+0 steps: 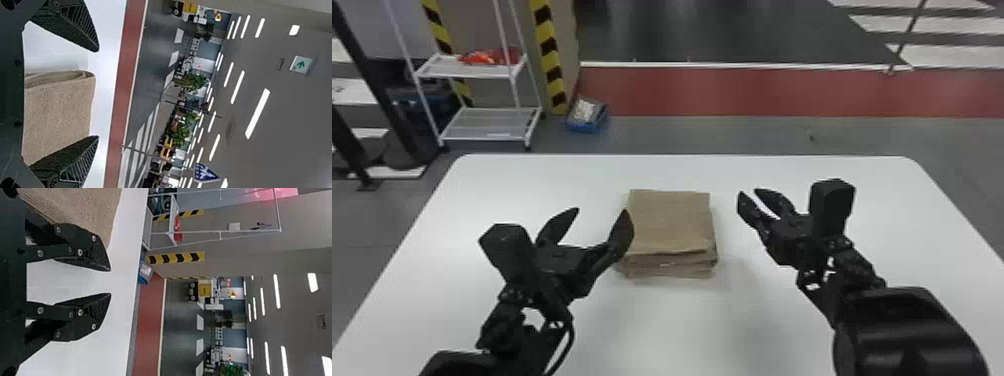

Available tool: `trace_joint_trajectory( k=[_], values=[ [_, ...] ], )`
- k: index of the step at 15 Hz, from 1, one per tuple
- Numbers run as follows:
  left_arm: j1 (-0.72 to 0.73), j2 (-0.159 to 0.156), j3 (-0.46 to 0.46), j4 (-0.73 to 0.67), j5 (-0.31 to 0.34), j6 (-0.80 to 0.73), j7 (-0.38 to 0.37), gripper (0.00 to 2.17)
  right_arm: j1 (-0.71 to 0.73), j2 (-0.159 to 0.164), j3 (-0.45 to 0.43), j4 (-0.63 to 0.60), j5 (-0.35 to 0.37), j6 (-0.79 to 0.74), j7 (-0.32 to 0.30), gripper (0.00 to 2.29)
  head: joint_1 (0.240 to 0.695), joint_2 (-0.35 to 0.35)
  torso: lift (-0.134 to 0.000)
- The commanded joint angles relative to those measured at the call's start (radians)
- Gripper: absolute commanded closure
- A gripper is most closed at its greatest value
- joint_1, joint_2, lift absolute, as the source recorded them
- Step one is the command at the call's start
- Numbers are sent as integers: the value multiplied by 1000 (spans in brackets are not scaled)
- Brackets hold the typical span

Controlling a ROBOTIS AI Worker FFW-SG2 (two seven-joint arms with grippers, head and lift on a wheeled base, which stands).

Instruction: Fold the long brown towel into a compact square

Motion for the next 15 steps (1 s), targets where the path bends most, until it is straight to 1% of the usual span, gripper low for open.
trace_joint_trajectory(
  k=[1, 2, 3, 5, 6, 7, 8, 9, 10, 13, 15],
  values=[
    [-1, 0, 57, -21, 2, 101, -7, 83, 181, 0, -16, -208, 1, 8, -51, 12, 695, -35, -123],
    [0, 0, 88, -35, 2, 138, -7, 83, 250, 0, -18, -262, 1, -23, -83, 16, 695, -38, -123],
    [2, 0, 112, -43, 5, 144, -9, 83, 308, 1, -24, -295, 0, -81, -94, 16, 695, -38, -123],
    [19, -1, 160, -58, 3, 129, 2, 83, 418, 0, -32, -332, -20, -262, -92, 16, 695, -23, -123],
    [40, -1, 180, -63, -6, 77, 16, 80, 466, 0, -38, -345, -30, -361, -86, 16, 695, -13, -123],
    [74, -1, 191, -64, -9, -12, 27, 80, 504, -2, -43, -345, -40, -453, -78, 16, 695, 1, -123],
    [109, -1, 192, -70, -34, -77, 47, 76, 535, -2, -43, -345, -66, -499, -77, 22, 695, 18, -123],
    [141, -4, 192, -75, -67, -123, 70, 66, 561, 0, -39, -342, -80, -535, -77, 33, 695, 46, -123],
    [178, -9, 194, -81, -98, -163, 89, 63, 576, 3, -35, -337, -83, -554, -77, 39, 695, 57, -123],
    [246, -18, 232, -110, -98, -193, 91, 56, 579, -7, -35, -343, -83, -566, -75, 49, 695, 85, -123],
    [278, -20, 240, -136, -98, -212, 91, 56, 582, -10, -43, -343, -83, -563, -75, 63, 695, 108, -123]
  ],
)
